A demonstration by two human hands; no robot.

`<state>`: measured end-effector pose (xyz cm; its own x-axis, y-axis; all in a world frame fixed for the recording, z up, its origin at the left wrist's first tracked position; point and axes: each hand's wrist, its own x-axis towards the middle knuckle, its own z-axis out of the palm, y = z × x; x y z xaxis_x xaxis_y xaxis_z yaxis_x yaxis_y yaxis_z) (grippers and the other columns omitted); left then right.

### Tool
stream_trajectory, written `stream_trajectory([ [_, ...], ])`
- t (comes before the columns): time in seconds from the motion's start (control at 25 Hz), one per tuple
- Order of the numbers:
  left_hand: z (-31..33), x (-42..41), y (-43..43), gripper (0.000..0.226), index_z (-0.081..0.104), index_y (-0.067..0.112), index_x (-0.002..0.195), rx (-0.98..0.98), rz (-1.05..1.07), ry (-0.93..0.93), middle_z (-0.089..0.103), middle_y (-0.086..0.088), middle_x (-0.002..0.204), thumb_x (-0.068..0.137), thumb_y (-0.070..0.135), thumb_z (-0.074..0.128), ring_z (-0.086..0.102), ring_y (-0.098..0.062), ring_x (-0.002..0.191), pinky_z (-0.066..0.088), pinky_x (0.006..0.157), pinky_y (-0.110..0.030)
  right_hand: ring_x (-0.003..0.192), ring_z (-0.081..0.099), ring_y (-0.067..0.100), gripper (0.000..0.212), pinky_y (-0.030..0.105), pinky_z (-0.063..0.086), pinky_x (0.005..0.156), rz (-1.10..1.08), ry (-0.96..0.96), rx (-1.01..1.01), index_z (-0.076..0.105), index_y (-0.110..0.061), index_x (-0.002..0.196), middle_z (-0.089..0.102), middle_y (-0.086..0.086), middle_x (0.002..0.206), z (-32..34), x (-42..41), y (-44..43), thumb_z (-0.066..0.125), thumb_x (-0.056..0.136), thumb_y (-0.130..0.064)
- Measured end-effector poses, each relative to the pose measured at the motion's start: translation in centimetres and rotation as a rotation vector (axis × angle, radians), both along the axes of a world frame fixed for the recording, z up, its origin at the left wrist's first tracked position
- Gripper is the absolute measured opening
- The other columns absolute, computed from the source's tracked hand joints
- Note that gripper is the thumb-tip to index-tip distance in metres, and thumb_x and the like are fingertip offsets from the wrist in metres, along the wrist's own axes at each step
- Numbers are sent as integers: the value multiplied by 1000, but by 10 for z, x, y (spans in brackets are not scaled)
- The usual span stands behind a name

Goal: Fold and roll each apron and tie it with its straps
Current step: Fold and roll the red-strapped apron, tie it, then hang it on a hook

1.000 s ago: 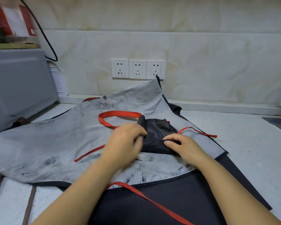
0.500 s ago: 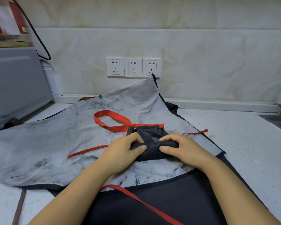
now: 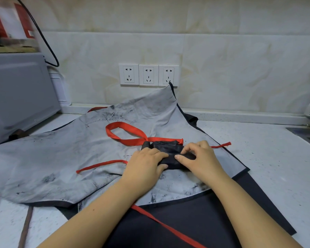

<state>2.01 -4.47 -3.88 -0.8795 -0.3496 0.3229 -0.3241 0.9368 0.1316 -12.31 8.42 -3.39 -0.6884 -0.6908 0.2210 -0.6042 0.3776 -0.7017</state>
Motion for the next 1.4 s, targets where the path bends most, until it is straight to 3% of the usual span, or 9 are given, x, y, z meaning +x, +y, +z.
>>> stream_trajectory([
  [0.16, 24, -22, -11, 32, 59, 30, 125, 144, 66, -117, 61, 2, 124, 101, 38, 41, 48, -22, 116, 37, 96, -38, 120, 32, 9, 29, 23, 29, 99, 124, -39, 174, 62, -40, 111, 46, -11, 113, 0, -7, 7, 69, 84, -41],
  [0.36, 11, -45, -22, 39, 52, 24, 131, -37, 97, -100, 36, 5, 149, 101, 34, 29, 28, -19, 136, 22, 107, -37, 108, 51, 16, 38, 33, 45, 90, -63, -63, 30, 52, -30, 115, 57, -4, 109, -9, -13, -9, 67, 84, -46],
  [0.52, 0, -49, -24, 67, 46, 24, 140, -79, 88, -17, 57, 3, 129, 86, 38, 9, 49, -23, 123, 23, 111, -50, 98, 55, 17, 44, 34, 49, 85, -128, -68, 8, 46, -26, 108, 57, -3, 104, -12, -14, -12, 70, 80, -48],
  [0.68, -3, -45, -21, 54, 66, 19, 102, -139, 66, 103, 56, 0, 92, 88, 46, 23, 55, -27, 91, 38, 93, -47, 97, 55, 12, 26, 20, 45, 73, -86, -125, 12, 58, -24, 116, 59, -8, 102, -2, -21, -3, 52, 92, -16],
  [0.84, 3, -33, -15, 65, 46, 26, 115, -117, 55, -113, 47, 10, 114, 79, 77, 30, 41, -16, 112, 17, 111, -50, 124, 43, 19, 59, 31, 41, 102, -42, -33, 195, 54, -28, 134, 50, -1, 128, -4, -36, 8, 41, 88, 7],
  [0.96, 6, -31, -11, 57, 41, 27, 126, -105, 65, -118, 53, 13, 123, 87, 69, 44, 42, -16, 119, 13, 113, -53, 108, 53, 18, 31, 23, 40, 88, -72, 5, 181, 65, -21, 120, 51, 2, 116, -3, -34, 9, 50, 96, -9],
  [1.12, 10, -29, -11, 54, 39, 32, 136, -109, 86, -117, 52, 15, 131, 92, 64, 40, 39, -16, 122, 18, 109, -46, 87, 50, 14, 22, 18, 28, 72, -334, 99, -146, 71, -10, 104, 53, 0, 98, 12, -38, 22, 52, 98, -17],
  [1.24, 15, -27, -12, 43, 45, 32, 126, -64, 99, -35, 54, 15, 125, 95, 61, 36, 41, -15, 115, 21, 103, -42, 88, 50, 13, 23, 20, 33, 78, -516, 11, -411, 71, -11, 108, 55, 0, 102, 22, -40, 33, 50, 98, -17],
  [1.4, 22, -27, -10, 37, 48, 30, 113, -78, 113, 6, 57, 14, 107, 96, 60, 35, 45, -15, 103, 23, 92, -38, 97, 54, 16, 24, 27, 40, 86, -619, -96, -527, 70, -13, 109, 59, 0, 111, 21, -42, 36, 49, 99, -17],
])
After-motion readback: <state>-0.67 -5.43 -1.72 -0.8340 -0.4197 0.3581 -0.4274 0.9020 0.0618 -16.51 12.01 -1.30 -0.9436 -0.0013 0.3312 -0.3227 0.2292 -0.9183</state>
